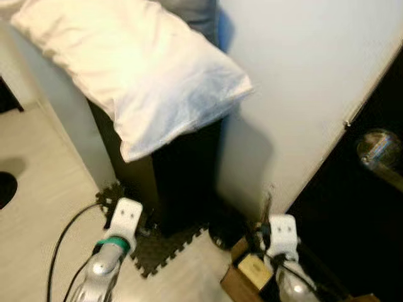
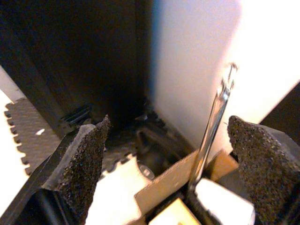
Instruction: Clean up the room
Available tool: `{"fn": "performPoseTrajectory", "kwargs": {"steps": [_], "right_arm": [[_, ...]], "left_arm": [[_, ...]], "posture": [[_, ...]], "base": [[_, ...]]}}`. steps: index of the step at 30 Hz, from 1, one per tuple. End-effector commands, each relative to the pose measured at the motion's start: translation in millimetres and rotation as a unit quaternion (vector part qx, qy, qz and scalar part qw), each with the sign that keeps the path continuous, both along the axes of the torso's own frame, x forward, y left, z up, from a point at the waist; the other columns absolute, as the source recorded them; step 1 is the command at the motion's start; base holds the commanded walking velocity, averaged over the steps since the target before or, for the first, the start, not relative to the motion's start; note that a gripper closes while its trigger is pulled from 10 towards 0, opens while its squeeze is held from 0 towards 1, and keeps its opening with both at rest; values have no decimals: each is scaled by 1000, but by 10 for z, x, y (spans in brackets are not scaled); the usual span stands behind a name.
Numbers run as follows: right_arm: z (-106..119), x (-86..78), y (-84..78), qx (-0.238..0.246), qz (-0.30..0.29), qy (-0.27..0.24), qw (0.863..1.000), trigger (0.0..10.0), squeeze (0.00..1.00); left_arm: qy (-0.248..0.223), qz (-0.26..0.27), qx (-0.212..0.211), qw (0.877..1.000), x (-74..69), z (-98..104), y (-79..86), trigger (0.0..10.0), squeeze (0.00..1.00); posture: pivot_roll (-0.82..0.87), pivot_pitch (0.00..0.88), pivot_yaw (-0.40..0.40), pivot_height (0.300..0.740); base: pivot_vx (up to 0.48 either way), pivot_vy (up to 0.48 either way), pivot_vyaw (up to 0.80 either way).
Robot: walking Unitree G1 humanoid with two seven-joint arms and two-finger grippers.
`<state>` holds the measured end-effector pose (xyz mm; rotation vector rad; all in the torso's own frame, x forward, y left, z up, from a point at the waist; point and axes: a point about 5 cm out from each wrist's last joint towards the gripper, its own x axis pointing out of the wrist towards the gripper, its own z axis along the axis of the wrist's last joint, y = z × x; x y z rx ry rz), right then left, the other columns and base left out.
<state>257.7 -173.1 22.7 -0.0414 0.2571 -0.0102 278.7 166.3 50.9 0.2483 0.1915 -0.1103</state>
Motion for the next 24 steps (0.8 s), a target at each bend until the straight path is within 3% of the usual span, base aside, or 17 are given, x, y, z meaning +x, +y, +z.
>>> {"fn": "performPoseTrajectory", "kwargs": {"steps": [1,24], "right_arm": [[-43,-38,13,5,-3,9,1000,10000,0],[-44,-24,11,10,-7,9,1000,10000,0]], "left_arm": [[9,3,2,1000,-34,-50,30,10000,0],[5,5,0,1000,-24,-32,31,10000,0]], "posture": [[6,0,41,740],[9,0,42,740]], "base": [[0,0,800],[0,0,800]]}}
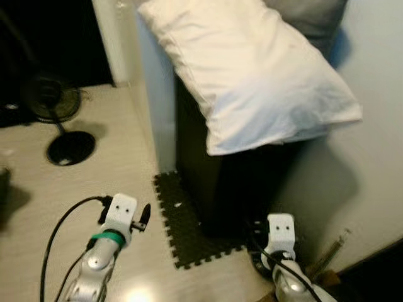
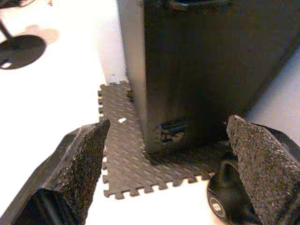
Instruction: Clean up the room
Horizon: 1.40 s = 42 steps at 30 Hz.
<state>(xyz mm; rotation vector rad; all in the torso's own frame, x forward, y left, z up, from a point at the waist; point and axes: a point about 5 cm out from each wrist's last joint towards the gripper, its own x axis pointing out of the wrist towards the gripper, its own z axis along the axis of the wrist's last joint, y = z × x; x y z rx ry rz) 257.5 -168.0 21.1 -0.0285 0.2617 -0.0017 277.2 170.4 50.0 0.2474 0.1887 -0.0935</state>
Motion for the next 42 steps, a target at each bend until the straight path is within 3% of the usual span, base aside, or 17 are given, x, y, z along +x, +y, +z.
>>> {"fn": "performPoseTrajectory", "kwargs": {"steps": [1,12,17,42], "right_arm": [[-28,-22,-40,3,-11,7,1000,10000,0],[-14,-3,-52,9,-17,2,1000,10000,0],[-29,-17,-71,29,-41,4,999,10000,0],[-26,-8,-48,36,-42,3,998,10000,0]], "left_arm": [[7,-3,-1,1000,-9,-23,-9,10000,0],[7,0,-4,1000,7,-13,-1,10000,0],[10,-2,-13,1000,22,-9,-28,10000,0],[13,1,-15,1000,32,-4,-17,10000,0]], "posture": [[9,0,42,740],[12,0,43,740],[10,0,51,740],[14,0,50,740]], "base": [[0,0,800],[0,0,800],[0,0,0],[0,390,0]]}}
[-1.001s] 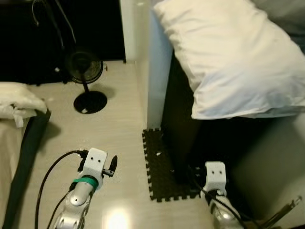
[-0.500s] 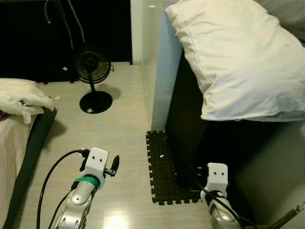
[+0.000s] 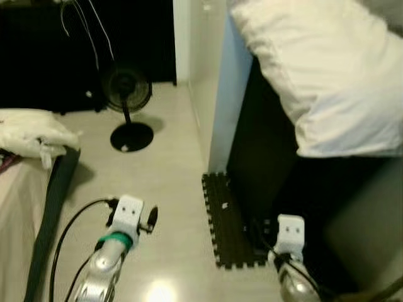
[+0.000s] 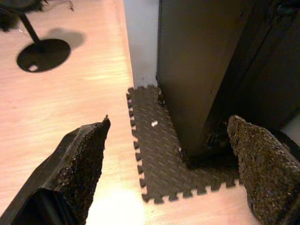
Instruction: Clean up the room
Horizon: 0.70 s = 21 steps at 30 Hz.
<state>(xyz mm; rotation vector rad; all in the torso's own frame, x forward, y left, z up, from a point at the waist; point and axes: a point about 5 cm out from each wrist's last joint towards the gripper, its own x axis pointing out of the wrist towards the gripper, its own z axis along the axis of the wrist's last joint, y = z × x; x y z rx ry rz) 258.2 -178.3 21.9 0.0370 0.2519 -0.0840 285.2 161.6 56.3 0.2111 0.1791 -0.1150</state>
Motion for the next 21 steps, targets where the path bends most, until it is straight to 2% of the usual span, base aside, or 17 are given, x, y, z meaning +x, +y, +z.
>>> {"fn": "performPoseTrajectory", "kwargs": {"steps": [1,21], "right_arm": [[-35,-13,58,10,3,8,1000,10000,0],[-46,-8,78,12,1,9,1000,10000,0]], "left_arm": [[16,10,5,1000,-46,-64,76,10000,0],[17,9,11,1000,-38,-54,95,10000,0]], "posture": [[20,0,49,740],[23,0,54,740]], "base": [[0,416,0],[0,426,0]]}}
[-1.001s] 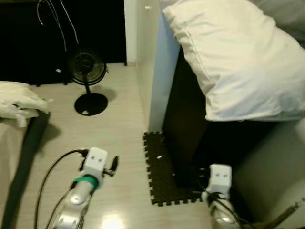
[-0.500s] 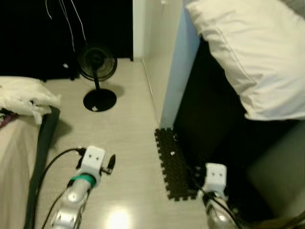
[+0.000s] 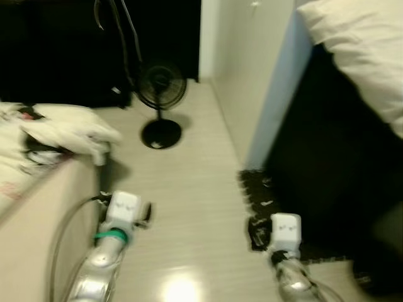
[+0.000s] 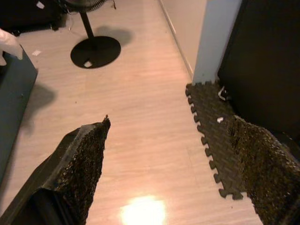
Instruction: Clean up the room
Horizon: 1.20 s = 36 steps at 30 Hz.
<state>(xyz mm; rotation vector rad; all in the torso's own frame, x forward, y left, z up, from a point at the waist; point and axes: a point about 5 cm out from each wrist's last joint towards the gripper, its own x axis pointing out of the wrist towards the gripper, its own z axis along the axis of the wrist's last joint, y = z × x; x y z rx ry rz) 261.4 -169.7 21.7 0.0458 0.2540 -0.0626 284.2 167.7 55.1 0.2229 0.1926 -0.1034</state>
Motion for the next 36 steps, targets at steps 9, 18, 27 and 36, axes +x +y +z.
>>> {"fn": "performPoseTrajectory", "kwargs": {"steps": [9,18,27,36], "right_arm": [[-46,-33,-2,7,-8,8,1000,10000,0],[-49,-36,-3,8,-11,7,1000,10000,0],[-61,-57,-15,8,-15,8,1000,10000,0],[-64,-59,-11,8,-14,8,1000,10000,0]], "left_arm": [[6,-22,34,999,-23,-27,10,10000,0],[3,-43,60,997,-22,-25,-35,10000,0],[4,-52,69,996,-28,-29,-48,10000,0],[3,-36,51,998,-23,-36,-32,10000,0]], "posture": [[27,0,56,740],[22,0,65,740],[23,0,65,740],[23,0,66,740]], "base": [[0,191,0],[0,-480,0],[0,-480,0],[0,-427,0]]}}
